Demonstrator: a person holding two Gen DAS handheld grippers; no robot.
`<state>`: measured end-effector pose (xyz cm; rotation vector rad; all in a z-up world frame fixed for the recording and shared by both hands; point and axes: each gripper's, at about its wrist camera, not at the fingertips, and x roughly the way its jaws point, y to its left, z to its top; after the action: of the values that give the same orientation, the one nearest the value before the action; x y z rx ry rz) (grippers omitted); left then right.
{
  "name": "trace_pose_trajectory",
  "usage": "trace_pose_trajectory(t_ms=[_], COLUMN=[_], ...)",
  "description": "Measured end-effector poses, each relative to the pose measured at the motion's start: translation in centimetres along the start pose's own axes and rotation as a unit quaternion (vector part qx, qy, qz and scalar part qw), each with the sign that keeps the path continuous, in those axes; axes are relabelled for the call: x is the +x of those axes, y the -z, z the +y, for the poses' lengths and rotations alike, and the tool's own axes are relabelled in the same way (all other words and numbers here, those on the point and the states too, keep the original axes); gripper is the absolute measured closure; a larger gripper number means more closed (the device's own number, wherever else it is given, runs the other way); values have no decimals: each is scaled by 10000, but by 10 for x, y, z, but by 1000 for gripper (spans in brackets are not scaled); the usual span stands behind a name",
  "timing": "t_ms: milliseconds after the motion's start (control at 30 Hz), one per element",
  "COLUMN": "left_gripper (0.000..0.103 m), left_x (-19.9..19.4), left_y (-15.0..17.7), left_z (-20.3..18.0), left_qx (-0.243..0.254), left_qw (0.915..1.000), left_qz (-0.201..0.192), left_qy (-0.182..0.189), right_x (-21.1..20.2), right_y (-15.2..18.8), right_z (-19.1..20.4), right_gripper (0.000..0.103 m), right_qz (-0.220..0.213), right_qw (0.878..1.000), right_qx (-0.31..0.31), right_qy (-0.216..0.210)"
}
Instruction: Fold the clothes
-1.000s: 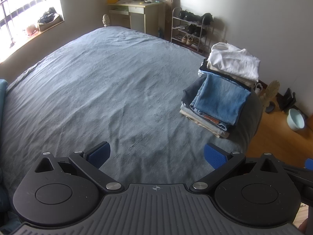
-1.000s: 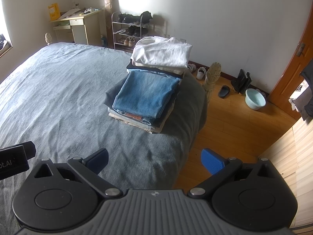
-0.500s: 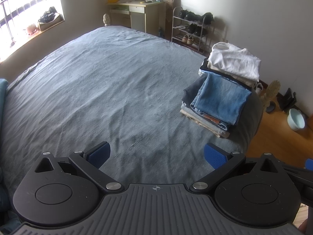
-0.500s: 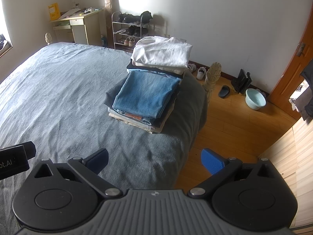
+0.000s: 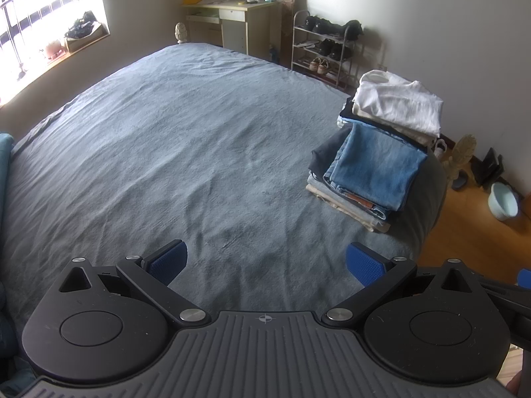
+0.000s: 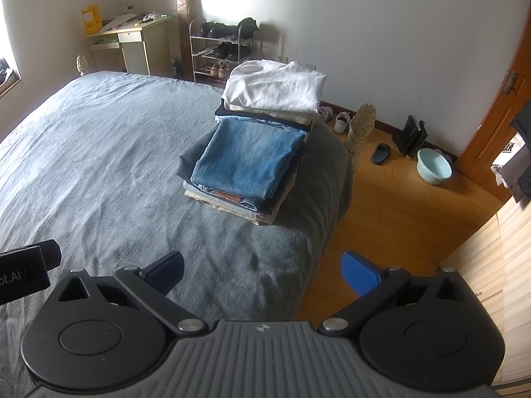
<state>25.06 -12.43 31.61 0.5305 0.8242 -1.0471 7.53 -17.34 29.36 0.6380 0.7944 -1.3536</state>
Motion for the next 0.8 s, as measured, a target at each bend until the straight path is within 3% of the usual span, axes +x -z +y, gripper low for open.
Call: trace_pose_trajectory(t_ms=[800], left_gripper=[0], left_x=[0], left_y=[-1], left_z=[-2], left_qx=[9], left_qw=[10000], left_qz=[29], left_qy=[-15], right_x=[2], right_y=[1], right_z=[-1], right_gripper=[0], right_qz=[18], right_qw=[10000], right_qx=[27], right_qy=[-24])
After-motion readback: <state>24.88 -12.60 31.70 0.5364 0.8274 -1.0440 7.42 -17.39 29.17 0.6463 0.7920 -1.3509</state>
